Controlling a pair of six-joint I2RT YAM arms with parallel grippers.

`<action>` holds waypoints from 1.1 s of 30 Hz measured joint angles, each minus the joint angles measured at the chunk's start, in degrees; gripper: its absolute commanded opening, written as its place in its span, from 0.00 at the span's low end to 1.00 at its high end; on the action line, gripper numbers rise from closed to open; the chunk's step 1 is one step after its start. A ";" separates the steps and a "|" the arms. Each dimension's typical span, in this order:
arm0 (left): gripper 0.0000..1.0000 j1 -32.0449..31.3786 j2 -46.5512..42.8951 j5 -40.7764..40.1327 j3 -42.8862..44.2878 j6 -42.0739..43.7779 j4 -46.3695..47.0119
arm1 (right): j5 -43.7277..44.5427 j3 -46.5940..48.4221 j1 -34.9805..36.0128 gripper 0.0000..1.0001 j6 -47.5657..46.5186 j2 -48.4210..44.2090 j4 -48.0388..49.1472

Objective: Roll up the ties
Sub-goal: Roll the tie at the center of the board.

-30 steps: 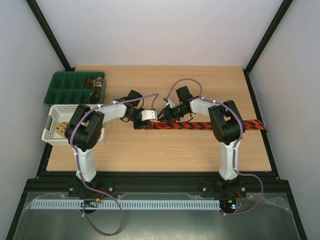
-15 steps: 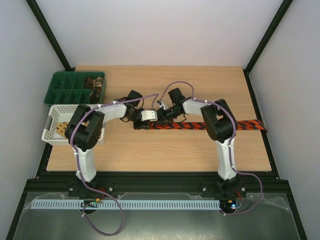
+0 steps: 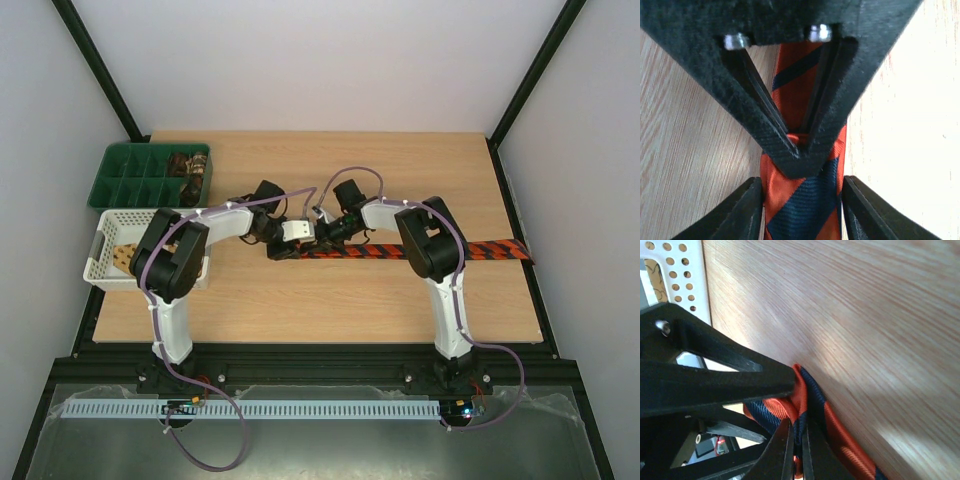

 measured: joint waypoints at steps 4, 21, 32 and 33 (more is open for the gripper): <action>0.60 1.66 -0.07 0.66 -0.07 0.96 -0.96 | 1.53 0.17 0.00 0.01 -1.31 0.00 -0.68; 0.38 3.37 -0.07 2.19 0.02 4.70 -5.40 | 2.14 1.38 0.00 0.01 -3.15 0.76 -1.79; 0.35 1.36 -0.07 2.64 1.09 2.64 -4.66 | 2.12 1.57 0.00 0.01 -3.37 0.87 -2.14; 0.35 0.92 -0.07 2.62 1.40 2.36 -4.57 | 2.12 1.57 0.00 0.02 -3.34 0.87 -2.14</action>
